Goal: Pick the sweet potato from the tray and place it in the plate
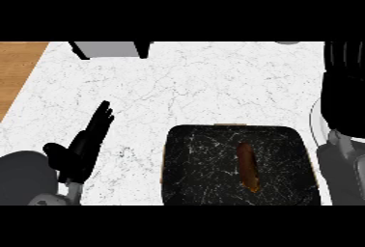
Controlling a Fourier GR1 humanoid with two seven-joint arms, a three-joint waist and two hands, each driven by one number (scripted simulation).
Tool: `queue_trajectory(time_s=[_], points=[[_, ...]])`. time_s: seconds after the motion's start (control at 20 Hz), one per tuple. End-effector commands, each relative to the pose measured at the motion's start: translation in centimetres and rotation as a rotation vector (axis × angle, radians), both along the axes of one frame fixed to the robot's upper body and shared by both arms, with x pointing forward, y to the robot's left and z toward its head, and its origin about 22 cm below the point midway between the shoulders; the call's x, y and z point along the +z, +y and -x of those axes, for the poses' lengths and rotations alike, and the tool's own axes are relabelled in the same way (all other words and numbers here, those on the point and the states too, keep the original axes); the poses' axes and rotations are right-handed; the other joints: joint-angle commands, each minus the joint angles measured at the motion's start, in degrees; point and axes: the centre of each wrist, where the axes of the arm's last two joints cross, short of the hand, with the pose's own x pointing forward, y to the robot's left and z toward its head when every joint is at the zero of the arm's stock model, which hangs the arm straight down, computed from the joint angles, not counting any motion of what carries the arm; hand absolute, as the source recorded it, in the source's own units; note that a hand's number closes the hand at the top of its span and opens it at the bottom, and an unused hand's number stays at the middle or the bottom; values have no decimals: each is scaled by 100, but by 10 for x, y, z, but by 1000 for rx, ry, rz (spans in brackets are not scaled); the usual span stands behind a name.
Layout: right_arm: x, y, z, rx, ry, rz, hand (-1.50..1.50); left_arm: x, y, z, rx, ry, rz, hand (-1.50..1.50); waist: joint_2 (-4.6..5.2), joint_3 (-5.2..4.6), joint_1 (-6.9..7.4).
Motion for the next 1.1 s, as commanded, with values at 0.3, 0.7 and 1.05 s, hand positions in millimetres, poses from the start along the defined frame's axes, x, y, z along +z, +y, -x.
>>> queue_trajectory(time_s=[0.3,0.7,1.05], points=[[-84,3,-2,-183,271,782,-150,30,18,-25,5,-118,-177,0,169,-625,275],[-206,71,62,-415,553,1045,-150,32,28,-38,41,-109,-204,0,76,-262,6],[-182,114,57,-601,358,1304,-150,18,32,-37,65,-69,-228,0,-39,-274,-176]])
